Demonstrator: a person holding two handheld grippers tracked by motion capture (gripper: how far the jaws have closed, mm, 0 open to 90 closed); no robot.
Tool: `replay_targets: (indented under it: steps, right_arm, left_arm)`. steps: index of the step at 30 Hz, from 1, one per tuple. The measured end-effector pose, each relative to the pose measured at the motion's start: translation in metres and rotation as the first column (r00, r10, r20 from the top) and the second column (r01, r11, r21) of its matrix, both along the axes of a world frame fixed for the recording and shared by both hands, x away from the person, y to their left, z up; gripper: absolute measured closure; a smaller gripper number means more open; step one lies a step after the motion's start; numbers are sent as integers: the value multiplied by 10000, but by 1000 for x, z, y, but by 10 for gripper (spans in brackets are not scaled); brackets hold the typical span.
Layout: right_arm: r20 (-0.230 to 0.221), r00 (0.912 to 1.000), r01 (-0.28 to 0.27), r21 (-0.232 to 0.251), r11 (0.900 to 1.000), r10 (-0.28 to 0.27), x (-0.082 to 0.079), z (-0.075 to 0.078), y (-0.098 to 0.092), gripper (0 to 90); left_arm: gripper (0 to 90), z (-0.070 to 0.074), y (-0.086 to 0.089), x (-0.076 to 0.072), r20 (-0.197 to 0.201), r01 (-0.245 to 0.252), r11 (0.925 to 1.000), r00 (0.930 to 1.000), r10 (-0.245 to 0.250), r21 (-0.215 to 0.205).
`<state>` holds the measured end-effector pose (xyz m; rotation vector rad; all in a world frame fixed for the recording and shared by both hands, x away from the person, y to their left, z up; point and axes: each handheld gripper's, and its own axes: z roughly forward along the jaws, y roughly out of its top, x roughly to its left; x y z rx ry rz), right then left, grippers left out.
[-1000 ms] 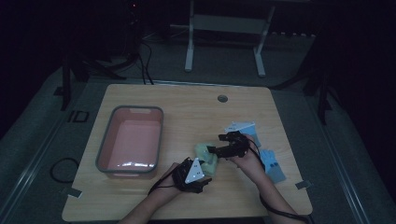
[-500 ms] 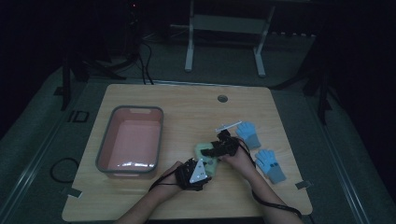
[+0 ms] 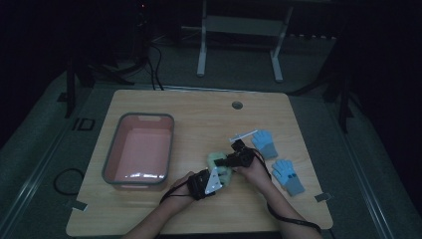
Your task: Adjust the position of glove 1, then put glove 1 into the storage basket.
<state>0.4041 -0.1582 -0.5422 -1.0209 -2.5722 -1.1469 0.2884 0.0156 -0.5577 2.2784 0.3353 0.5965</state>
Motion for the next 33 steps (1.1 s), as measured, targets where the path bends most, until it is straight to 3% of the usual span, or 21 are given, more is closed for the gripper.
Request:
replay_targets:
  steps: [6, 13, 15, 16, 17, 22, 33]
  right_arm:
    - [-71, 9997, 234, 453, 9987, -231, 1, 13, -2, 712]
    - [159, 9999, 47, 752, 9972, -60, 1, 35, 2, 712]
    - [166, 9999, 3, 802, 9968, -17, 1, 37, 3, 712]
    - [166, 9999, 3, 802, 9968, -17, 1, 37, 3, 712]
    - [313, 9995, -94, 894, 9960, 66, 1, 50, 10, 712]
    - [527, 9983, -301, 1029, 9942, 247, 1, 67, 22, 713]
    - [781, 9938, -867, 967, 9915, 793, 4, 86, 56, 714]
  left_arm:
    - [732, 20, 3, 2, 1, -167, 9998, 9999, 167, 121]
    - [737, 45, 10, 1, 92, -174, 9995, 9998, 171, 246]
    - [737, 45, 10, 1, 92, -174, 9995, 9998, 171, 246]
    - [737, 59, 17, 0, 80, -214, 9996, 9997, 212, 201]
    - [742, 63, 19, 0, 107, -235, 9996, 9997, 233, 183]
    - [745, 79, 31, -2, 284, -298, 9987, 9992, 286, 421]
    - [754, 96, 60, -6, 274, -694, 9964, 9973, 681, 478]
